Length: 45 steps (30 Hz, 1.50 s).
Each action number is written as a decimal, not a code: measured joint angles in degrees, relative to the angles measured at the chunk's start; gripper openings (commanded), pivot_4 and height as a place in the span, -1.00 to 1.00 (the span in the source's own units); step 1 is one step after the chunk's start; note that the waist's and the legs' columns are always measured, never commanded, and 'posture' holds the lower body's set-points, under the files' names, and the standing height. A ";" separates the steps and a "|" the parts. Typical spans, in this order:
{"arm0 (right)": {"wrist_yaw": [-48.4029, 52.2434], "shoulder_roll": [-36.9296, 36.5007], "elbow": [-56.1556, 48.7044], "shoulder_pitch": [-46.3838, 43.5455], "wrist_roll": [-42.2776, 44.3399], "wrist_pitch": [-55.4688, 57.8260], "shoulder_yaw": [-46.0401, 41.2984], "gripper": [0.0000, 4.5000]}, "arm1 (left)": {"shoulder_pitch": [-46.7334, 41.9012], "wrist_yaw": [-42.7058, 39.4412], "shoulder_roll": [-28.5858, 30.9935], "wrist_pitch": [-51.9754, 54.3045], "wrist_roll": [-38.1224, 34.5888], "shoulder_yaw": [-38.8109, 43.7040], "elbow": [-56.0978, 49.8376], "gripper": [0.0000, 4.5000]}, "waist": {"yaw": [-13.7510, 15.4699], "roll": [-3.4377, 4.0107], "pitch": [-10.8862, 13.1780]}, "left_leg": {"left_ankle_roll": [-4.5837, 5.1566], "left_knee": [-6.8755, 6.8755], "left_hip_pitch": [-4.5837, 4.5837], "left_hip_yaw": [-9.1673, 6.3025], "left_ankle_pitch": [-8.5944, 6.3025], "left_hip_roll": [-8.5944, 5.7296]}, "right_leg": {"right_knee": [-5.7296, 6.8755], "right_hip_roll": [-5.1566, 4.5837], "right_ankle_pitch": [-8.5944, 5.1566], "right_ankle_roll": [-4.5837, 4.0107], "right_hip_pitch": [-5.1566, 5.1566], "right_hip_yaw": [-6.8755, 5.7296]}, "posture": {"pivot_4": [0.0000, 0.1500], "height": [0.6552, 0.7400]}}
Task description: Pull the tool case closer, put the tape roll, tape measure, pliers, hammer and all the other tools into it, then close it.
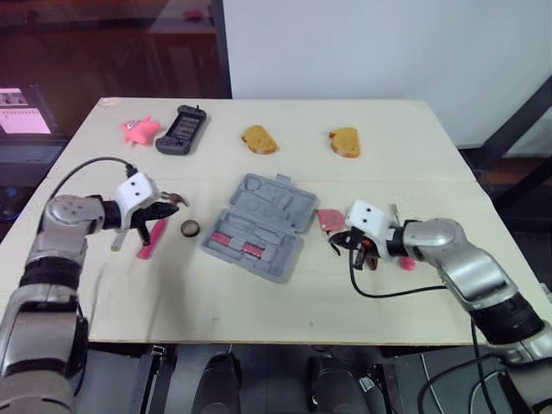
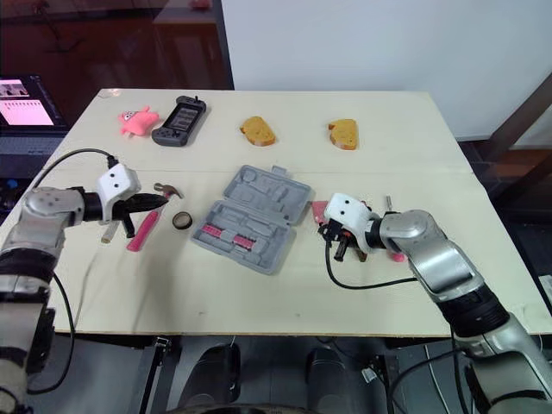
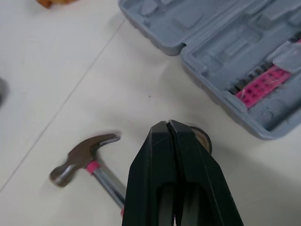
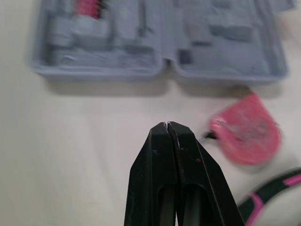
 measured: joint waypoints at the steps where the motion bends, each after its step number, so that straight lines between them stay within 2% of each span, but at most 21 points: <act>1: -0.03 0.86 0.83 -0.28 -0.55 -0.48 0.51 -0.98 | -1.22 0.58 -0.91 -1.02 0.91 -0.67 1.96 -1.00 | 0.00 0.00 0.00 | 0.00 0.00 -0.01 0.00 0.00 0.00 | -0.02 0.00 0.00 0.00 0.00 0.00 | 1.00 0.54; 6: -0.20 3.75 6.05 -1.84 -3.77 -2.81 2.33 -0.98 | -6.47 4.98 -5.99 -2.54 4.76 -2.20 12.41 -1.00 | -0.01 -0.01 0.01 | 0.00 -0.02 -0.05 0.00 0.00 0.00 | 0.00 0.00 0.01 0.02 -0.04 0.00 | 1.00 0.54; 10: -0.07 5.50 7.90 -2.32 -5.33 -4.50 2.56 -0.98 | -8.05 7.92 -7.81 -2.33 6.45 -2.41 15.88 -1.00 | -0.14 -0.01 0.01 | 0.00 -0.02 -0.03 0.00 0.00 0.00 | 0.03 0.00 0.01 0.02 -0.05 -0.01 | 1.00 0.54; 16: -1.81 10.49 14.54 -4.43 -8.51 -7.92 3.49 -0.98 | -9.62 13.24 -11.21 -0.76 8.26 -2.37 18.24 -1.00 | -0.02 -0.01 0.01 | -0.01 -0.01 -0.04 0.00 0.01 0.00 | 0.04 0.00 0.02 0.03 -0.03 -0.01 | 1.00 0.54; 25: -3.03 13.13 24.17 -6.76 -11.70 -12.66 3.66 -0.98 | -11.99 18.84 -14.01 1.51 9.47 -2.24 19.34 -1.00 | -0.07 -0.01 0.01 | -0.03 -0.02 -0.03 0.00 0.02 -0.01 | 0.05 0.00 0.02 0.05 -0.04 0.00 | 1.00 0.54; 45: -4.11 14.69 23.31 -4.81 -13.62 -13.57 3.37 -0.98 | -12.99 24.72 -19.86 3.90 14.25 -2.26 20.82 -1.00 | -0.04 -0.01 0.01 | -0.28 -0.03 -0.01 0.00 0.16 -0.01 | 0.06 0.00 0.03 0.05 -0.01 -0.01 | 1.00 0.54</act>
